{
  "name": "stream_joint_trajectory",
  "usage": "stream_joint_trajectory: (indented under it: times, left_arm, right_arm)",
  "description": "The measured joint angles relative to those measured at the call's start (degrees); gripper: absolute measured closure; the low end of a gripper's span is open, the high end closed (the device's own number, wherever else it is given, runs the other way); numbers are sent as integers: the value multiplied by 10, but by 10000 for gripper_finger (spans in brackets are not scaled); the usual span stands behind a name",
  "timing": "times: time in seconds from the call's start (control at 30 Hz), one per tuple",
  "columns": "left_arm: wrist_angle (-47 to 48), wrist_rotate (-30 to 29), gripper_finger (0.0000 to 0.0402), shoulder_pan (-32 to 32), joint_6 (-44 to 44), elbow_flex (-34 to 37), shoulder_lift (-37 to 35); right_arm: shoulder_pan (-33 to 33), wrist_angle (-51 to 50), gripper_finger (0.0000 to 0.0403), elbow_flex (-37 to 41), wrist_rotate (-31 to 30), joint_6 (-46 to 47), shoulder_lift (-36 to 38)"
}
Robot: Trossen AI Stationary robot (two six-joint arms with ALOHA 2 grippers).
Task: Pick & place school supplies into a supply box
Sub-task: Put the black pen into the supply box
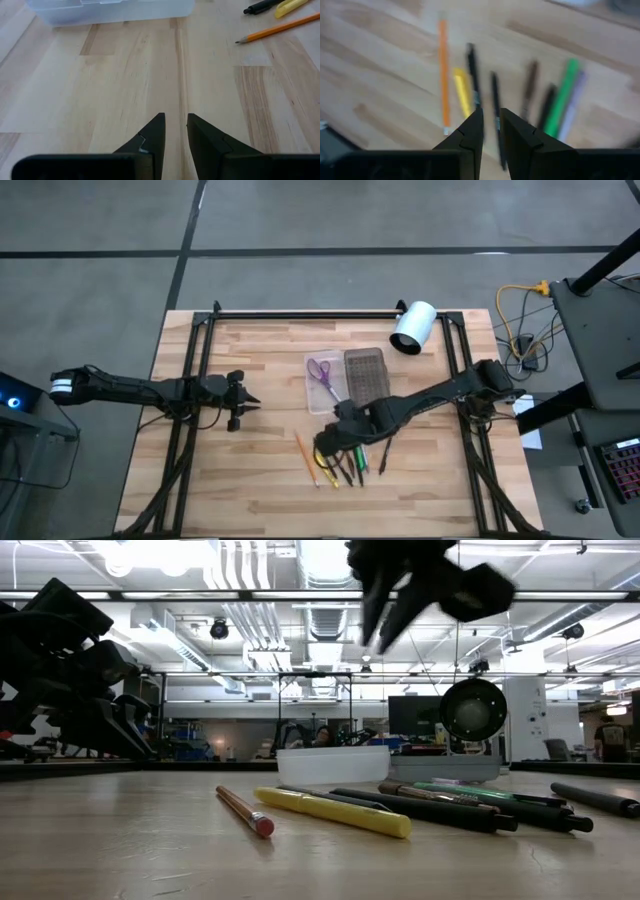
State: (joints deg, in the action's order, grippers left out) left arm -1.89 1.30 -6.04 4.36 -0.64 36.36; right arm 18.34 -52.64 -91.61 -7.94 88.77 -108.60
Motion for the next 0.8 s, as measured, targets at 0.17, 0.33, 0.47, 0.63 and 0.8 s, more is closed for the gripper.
stream_joint_trajectory:
  times: [0.17,0.33,0.47,0.63,0.8]
  left_arm:
    - [0,0,335,0,0,0,0]
    - [0,0,335,0,0,0,0]
    - [0,0,335,0,0,0,0]
    - [0,0,335,0,0,0,0]
    - [0,0,335,0,0,0,0]
  right_arm:
    - [19,-64,346,0,0,94,0]
    - [34,-88,346,0,0,141,0]
    - [42,-115,346,0,2,178,0]
    - [50,-175,346,0,13,214,0]
    - [61,-211,346,3,34,272,0]
